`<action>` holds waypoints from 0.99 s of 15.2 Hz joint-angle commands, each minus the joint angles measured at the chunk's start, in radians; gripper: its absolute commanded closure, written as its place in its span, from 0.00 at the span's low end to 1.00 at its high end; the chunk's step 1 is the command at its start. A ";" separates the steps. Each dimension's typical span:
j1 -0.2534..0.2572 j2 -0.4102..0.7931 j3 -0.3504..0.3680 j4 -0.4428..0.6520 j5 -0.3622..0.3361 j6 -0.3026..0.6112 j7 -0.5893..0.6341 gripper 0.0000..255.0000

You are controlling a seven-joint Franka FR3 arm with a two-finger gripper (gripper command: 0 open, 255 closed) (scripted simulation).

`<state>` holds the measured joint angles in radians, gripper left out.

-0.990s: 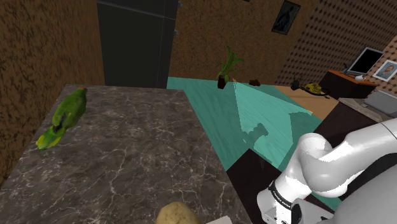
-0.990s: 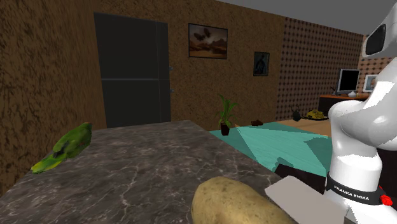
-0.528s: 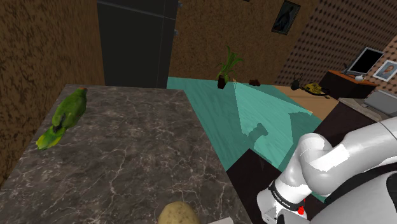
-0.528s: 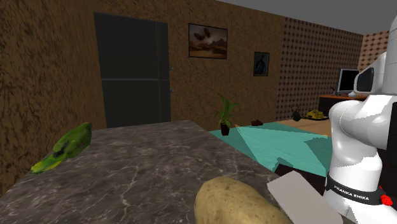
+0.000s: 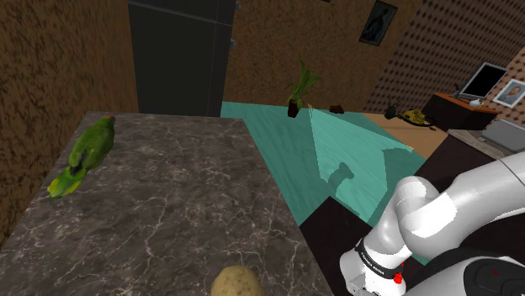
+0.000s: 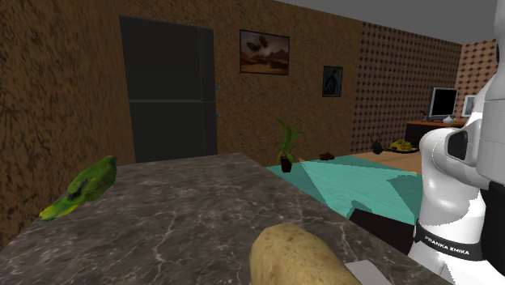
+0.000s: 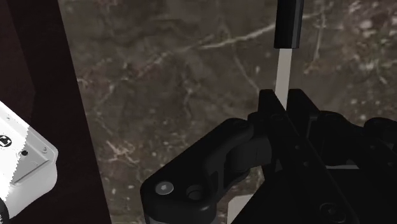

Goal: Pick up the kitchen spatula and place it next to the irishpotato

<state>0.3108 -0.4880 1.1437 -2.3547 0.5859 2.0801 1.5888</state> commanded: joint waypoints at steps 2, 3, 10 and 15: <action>-0.003 0.003 0.005 -0.001 0.000 0.005 0.001 1.00; -0.003 0.003 0.005 -0.001 0.000 0.005 0.001 1.00; -0.003 0.003 0.005 -0.001 0.000 0.005 0.001 0.00; 0.037 -0.051 -0.099 0.073 -0.018 -0.134 -0.001 0.00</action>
<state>0.3408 -0.5281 1.0662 -2.3039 0.5736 1.9823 1.5850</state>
